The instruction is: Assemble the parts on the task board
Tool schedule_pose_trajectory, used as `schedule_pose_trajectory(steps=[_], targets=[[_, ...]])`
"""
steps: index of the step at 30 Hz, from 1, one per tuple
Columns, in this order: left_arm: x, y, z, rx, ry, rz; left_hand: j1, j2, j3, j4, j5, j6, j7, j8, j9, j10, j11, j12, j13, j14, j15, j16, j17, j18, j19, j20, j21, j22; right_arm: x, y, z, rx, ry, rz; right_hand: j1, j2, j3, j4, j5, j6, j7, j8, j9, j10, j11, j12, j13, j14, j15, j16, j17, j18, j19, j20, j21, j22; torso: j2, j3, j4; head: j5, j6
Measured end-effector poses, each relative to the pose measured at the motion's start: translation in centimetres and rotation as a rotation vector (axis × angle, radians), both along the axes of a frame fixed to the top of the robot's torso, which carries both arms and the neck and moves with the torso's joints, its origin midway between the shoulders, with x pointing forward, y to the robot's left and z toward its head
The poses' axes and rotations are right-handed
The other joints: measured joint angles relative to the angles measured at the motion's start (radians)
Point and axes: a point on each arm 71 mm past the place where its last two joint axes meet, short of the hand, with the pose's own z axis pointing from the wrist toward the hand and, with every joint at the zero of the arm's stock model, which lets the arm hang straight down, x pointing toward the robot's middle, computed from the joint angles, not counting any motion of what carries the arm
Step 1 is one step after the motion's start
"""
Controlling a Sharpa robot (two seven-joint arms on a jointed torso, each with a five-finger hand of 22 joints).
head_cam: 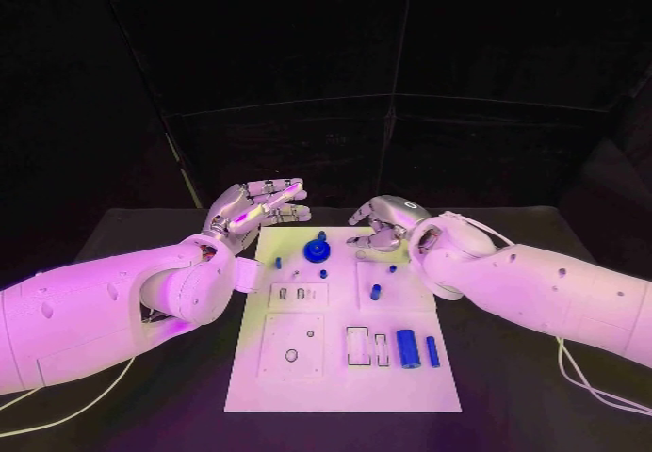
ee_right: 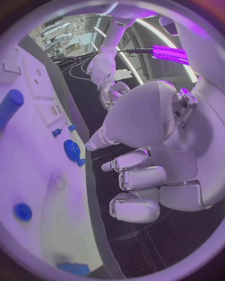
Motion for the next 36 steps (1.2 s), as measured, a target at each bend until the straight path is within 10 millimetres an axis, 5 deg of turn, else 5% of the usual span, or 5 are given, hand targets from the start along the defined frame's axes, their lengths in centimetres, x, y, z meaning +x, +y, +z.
schedule_pose_trajectory(steps=[7,15,20,36], targets=[[0.3,0.6,-0.1,0.006,-0.001,0.016,0.000,0.000,0.003,-0.003,0.000,0.000,0.000,0.000,0.000,0.000,0.000,0.000,0.000,0.000,0.000,0.000,0.000,0.000,0.000,0.000,0.000,0.000,-0.3,-6.9,0.2,0.107,0.057,-0.040,0.028,-0.014,-0.004,-0.024,0.012,0.000,0.000,0.000,0.000,0.000,0.000,-0.002,0.000,0.000,0.000,0.000,0.000,0.000,-0.011,0.003,-0.007,-0.021,-0.007,0.0049,-0.0140,-0.002,0.003],[0.7,0.8,-0.2,0.009,-0.002,0.022,0.000,0.000,0.003,-0.003,0.000,0.000,0.000,0.000,0.000,0.000,0.000,0.000,0.000,0.000,0.000,0.000,0.000,0.000,0.000,0.000,0.000,0.000,0.3,-11.5,-0.1,0.167,0.102,-0.084,0.062,-0.031,-0.011,-0.062,0.019,-0.004,-0.004,-0.005,-0.001,-0.009,-0.004,-0.010,0.000,0.000,0.000,0.000,0.000,0.000,-0.020,0.002,-0.012,-0.032,-0.010,0.0103,-0.0218,-0.022,0.004],[0.8,0.8,-0.2,0.009,-0.002,0.022,0.000,0.000,0.003,-0.003,0.000,0.000,0.000,0.000,0.000,0.000,0.000,0.000,0.000,0.000,0.000,0.000,0.000,0.000,0.000,0.000,0.000,0.000,0.6,-12.8,-0.9,0.160,0.126,-0.101,0.085,-0.040,-0.016,-0.085,-0.016,-0.014,-0.006,-0.005,-0.001,-0.011,-0.004,-0.016,-0.005,0.000,0.000,0.000,0.000,0.000,-0.020,0.002,-0.015,-0.037,-0.010,0.0116,-0.0218,-0.028,0.005],[1.0,0.8,-0.4,0.010,-0.002,0.022,0.000,0.000,0.003,-0.003,0.000,0.000,0.000,0.000,0.000,0.000,0.000,0.000,0.000,0.000,0.000,0.000,0.000,0.000,0.000,0.000,0.000,0.000,0.9,-12.8,-4.3,0.096,0.215,-0.098,0.113,-0.033,-0.009,-0.105,-0.007,-0.027,-0.006,-0.005,-0.001,-0.015,-0.007,-0.020,-0.012,0.000,0.000,0.000,0.000,0.000,-0.027,0.001,-0.019,-0.050,-0.007,0.0135,-0.0198,-0.034,0.001]])
